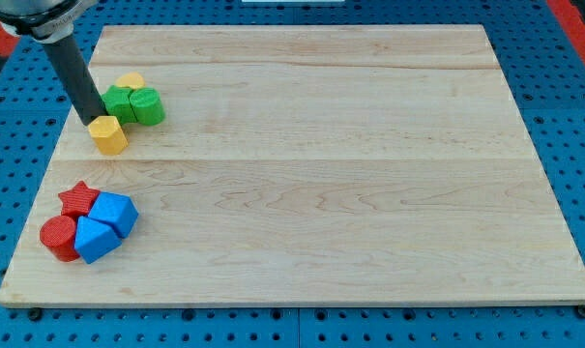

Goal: Nudge the yellow hexagon closer to the green circle

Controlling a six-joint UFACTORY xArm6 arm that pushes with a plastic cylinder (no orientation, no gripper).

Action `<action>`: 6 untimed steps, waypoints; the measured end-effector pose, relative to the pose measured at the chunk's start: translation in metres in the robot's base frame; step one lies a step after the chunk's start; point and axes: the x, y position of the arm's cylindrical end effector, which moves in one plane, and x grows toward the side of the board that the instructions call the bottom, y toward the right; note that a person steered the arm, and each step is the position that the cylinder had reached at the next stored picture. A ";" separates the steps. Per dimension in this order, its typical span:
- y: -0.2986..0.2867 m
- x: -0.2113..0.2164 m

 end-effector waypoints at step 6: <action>0.016 0.040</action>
